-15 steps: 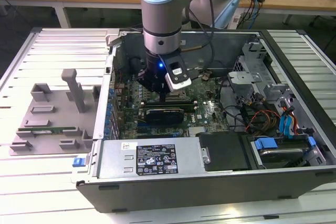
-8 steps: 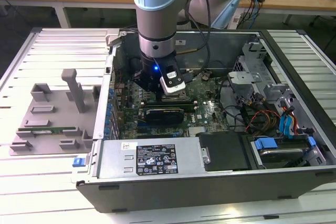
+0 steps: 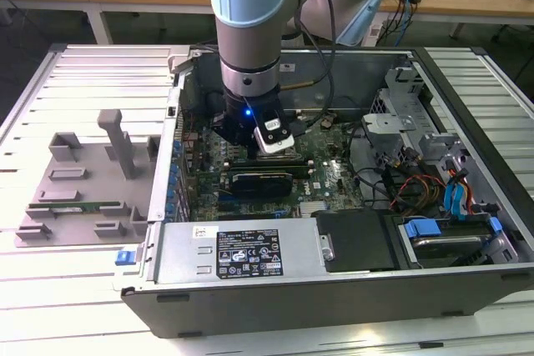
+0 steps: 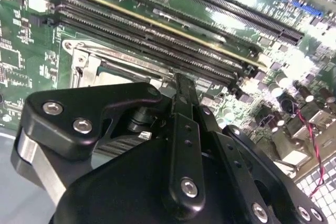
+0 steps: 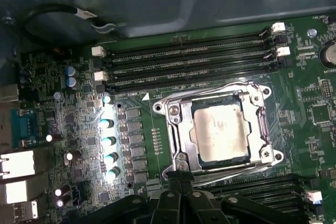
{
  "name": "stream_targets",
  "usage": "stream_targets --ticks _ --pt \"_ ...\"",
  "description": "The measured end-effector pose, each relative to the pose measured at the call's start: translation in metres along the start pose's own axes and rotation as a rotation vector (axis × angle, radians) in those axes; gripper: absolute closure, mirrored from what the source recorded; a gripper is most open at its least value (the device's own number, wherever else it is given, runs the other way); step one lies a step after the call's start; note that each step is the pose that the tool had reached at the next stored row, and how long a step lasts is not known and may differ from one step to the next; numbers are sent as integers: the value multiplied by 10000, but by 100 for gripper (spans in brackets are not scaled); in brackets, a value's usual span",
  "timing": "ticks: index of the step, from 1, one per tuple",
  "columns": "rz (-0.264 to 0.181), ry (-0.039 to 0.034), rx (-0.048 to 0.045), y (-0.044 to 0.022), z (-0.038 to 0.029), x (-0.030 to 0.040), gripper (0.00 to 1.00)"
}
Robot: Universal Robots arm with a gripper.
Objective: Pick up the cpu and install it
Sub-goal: 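Install the second cpu locking lever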
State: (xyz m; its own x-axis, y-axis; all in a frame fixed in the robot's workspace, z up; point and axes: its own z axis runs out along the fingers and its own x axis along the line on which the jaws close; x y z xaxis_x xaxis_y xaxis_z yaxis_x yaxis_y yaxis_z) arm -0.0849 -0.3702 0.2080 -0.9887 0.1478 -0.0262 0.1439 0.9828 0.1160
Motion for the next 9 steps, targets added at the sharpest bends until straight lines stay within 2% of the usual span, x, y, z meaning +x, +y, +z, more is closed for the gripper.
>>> stream_targets --ticks 3,4,5,6,8,9 --pt "19 58 -404 -96 12 -8 89" --pt "27 89 -607 -119 13 -7 89" --pt "34 112 -762 -134 13 -7 89" --pt "39 127 -871 -150 16 -7 89" --pt "44 145 -1001 -178 20 -7 89" --pt "52 167 -1154 -202 29 2 89"
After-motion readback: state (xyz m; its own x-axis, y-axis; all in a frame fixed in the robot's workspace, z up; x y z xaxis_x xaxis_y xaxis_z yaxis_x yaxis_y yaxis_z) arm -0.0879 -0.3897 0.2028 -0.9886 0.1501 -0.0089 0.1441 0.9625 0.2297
